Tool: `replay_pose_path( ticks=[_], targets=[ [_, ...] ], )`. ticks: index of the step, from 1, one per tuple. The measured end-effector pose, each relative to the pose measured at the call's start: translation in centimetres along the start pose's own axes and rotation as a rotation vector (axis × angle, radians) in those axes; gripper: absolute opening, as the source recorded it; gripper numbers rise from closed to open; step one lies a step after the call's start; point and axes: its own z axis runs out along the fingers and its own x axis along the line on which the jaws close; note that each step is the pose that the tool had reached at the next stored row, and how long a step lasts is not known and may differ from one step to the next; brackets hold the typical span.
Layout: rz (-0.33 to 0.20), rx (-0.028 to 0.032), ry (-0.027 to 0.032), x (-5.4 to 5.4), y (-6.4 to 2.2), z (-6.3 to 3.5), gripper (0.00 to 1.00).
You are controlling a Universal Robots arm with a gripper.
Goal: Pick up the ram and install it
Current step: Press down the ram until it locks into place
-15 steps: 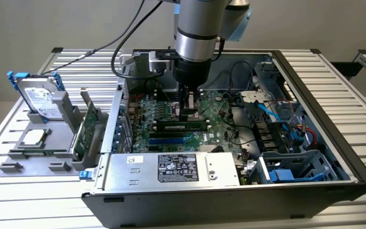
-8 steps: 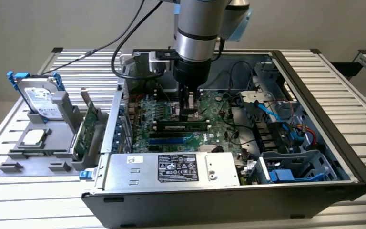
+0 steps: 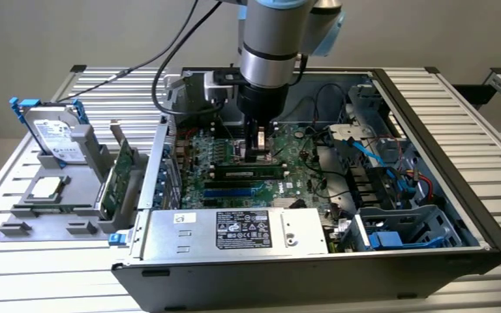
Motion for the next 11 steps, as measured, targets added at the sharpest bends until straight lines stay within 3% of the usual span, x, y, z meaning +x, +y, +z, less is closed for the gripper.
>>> replay_pose_path(
  ticks=[4,9,11],
  targets=[
    [0.004,0.0076,0.0009,0.00,-0.03,0.36,0.11],
    [0.012,0.0272,0.0114,0.00,-0.06,0.76,0.11],
    [0.016,0.0317,0.0137,-0.01,-0.07,0.91,0.11]
  ],
)
